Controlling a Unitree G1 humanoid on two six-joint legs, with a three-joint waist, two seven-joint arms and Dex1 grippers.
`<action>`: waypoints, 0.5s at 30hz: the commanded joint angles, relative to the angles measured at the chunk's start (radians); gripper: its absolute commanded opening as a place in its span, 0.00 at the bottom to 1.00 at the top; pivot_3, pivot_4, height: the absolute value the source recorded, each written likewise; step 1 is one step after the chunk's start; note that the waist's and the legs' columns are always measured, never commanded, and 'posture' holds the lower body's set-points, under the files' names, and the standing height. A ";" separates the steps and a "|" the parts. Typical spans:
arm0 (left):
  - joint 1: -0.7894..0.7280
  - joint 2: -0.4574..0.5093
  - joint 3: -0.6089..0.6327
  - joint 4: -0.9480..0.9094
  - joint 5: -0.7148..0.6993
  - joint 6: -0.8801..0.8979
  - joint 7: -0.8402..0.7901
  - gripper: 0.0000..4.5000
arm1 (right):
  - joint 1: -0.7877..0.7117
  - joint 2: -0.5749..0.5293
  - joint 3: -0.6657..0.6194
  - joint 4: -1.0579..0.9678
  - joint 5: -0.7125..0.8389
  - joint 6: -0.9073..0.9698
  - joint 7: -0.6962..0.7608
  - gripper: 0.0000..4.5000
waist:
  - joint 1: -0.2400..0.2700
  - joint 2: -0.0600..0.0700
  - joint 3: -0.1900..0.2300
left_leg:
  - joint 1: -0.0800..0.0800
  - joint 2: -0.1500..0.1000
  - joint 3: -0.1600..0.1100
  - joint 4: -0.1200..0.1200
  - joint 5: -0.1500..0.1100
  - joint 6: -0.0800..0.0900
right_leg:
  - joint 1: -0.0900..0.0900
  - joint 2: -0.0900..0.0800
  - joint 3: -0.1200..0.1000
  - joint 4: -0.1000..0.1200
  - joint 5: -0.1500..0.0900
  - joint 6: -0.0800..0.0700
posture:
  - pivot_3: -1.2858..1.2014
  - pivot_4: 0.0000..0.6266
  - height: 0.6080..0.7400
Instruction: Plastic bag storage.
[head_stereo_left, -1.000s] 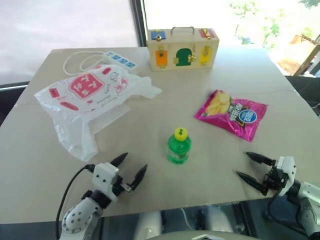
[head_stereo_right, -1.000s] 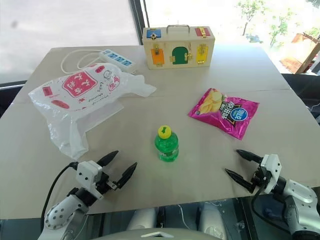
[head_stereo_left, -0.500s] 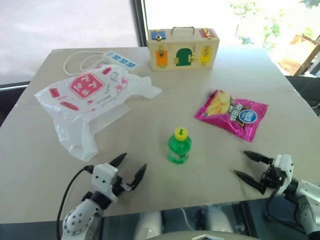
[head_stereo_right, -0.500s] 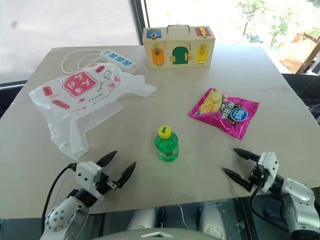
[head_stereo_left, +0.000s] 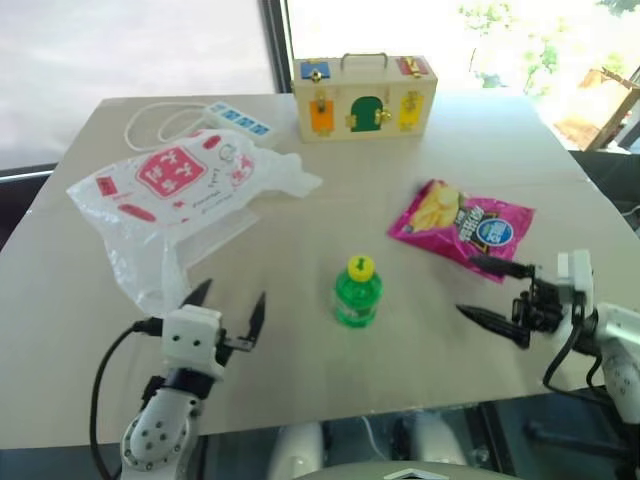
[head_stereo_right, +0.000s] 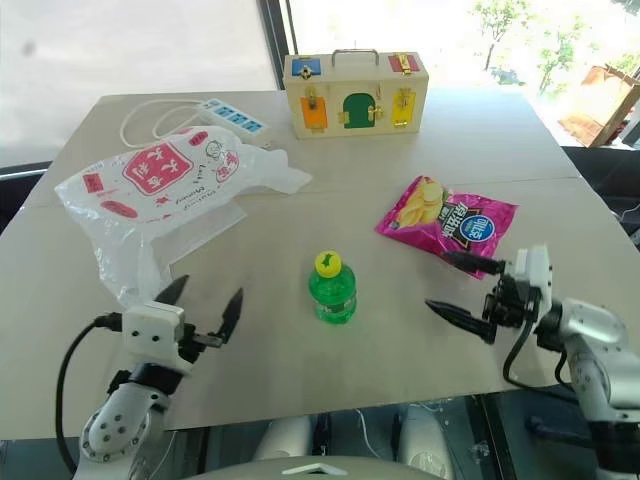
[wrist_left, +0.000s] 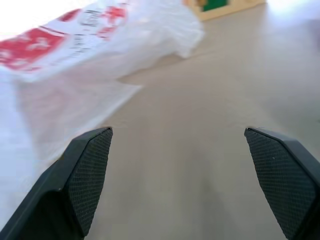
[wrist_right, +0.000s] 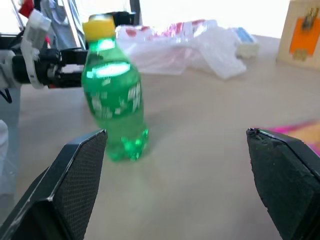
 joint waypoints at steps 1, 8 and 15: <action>-0.028 -0.025 0.059 -0.102 0.042 0.046 0.083 0.99 | -0.105 -0.077 -0.036 -0.030 0.081 0.126 0.009 1.00 | 0.001 -0.001 0.000 | 0.000 0.000 0.000 0.000 0.000 0.000 | 0.000 0.000 0.000 0.000 0.000 0.000 | 0.52 0.24 1.00; -0.089 -0.103 0.167 -0.104 0.004 0.193 0.182 0.99 | -0.227 -0.151 -0.025 -0.028 0.116 0.214 0.089 1.00 | 0.001 -0.002 0.000 | -0.002 -0.001 -0.001 0.000 0.000 0.001 | 0.000 -0.001 -0.001 -0.001 0.000 0.000 | 0.52 0.24 1.00; -0.076 -0.149 0.111 -0.121 0.066 0.237 0.219 0.99 | -0.289 -0.159 -0.022 0.003 0.112 0.238 0.133 1.00 | 0.003 -0.003 0.001 | -0.002 -0.001 0.000 0.001 -0.001 0.001 | 0.000 -0.001 -0.001 -0.002 0.000 0.000 | 0.52 0.24 1.00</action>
